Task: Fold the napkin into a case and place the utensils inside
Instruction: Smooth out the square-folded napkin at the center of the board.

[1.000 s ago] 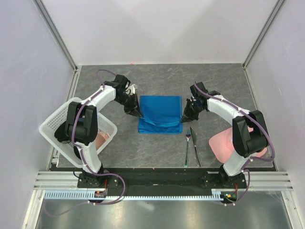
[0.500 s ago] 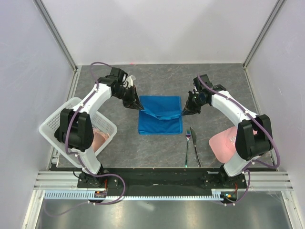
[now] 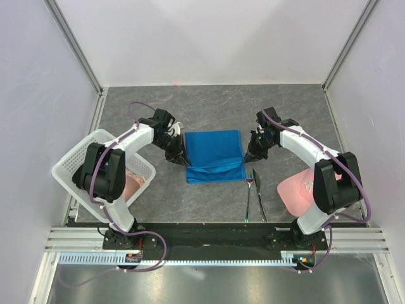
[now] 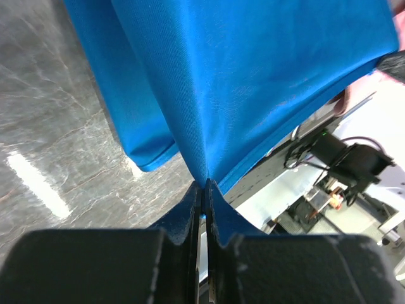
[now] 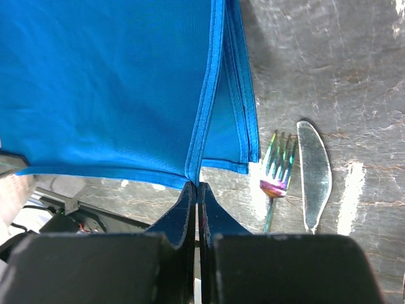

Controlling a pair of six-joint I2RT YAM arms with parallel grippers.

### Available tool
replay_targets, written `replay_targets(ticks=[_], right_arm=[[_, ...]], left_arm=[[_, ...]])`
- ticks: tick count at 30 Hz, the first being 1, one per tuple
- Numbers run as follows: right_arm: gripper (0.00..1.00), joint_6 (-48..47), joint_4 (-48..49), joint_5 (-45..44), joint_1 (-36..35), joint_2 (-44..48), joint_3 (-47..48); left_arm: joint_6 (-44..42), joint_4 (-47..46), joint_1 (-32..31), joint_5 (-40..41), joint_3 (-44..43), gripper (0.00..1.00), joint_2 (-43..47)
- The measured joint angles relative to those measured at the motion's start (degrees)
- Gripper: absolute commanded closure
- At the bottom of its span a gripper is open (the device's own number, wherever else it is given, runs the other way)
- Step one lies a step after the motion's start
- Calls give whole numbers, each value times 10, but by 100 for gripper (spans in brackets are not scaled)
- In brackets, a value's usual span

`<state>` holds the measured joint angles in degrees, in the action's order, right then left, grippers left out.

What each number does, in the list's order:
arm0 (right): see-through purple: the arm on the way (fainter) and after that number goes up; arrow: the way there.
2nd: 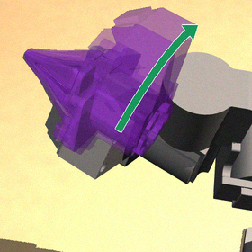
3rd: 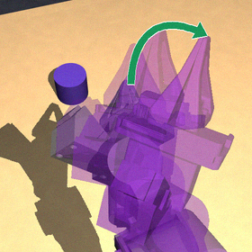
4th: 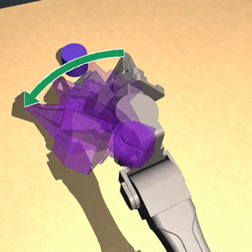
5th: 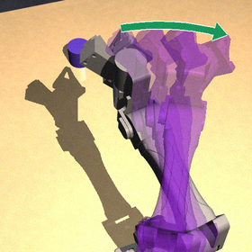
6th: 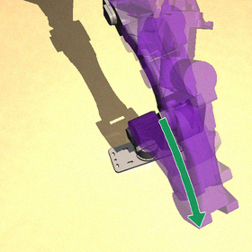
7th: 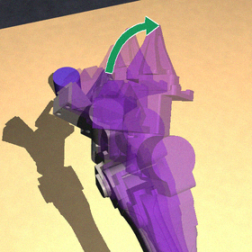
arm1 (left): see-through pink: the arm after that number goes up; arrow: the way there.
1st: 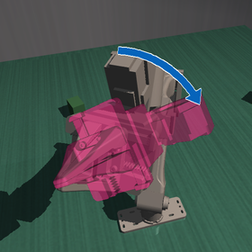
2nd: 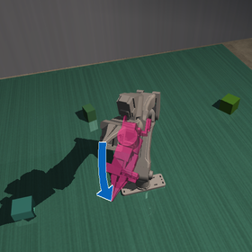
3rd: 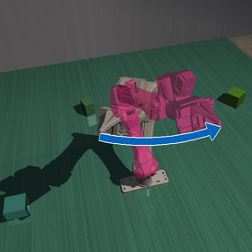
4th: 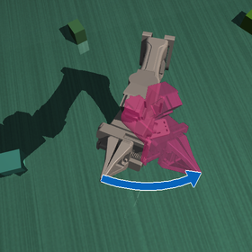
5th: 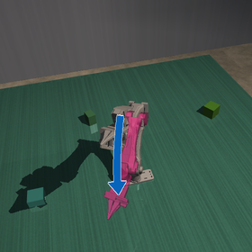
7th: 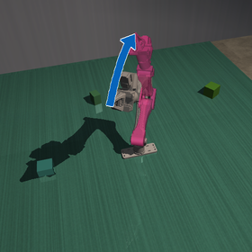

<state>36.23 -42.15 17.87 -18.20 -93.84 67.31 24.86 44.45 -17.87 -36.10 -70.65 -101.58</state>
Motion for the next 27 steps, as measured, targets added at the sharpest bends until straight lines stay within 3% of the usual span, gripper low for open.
replay_targets(ticks=[13,18,27], right_arm=[[100,-5,19,-2,0,-18,-39],[100,-4,49,1,0,-42,-63],[100,-4,84,1,0,-90,-57]], left_arm=[[11,-45,-16,0,62,91,-15],[13,-68,-17,9,70,92,-62],[11,-40,-4,30,3,92,-129]])
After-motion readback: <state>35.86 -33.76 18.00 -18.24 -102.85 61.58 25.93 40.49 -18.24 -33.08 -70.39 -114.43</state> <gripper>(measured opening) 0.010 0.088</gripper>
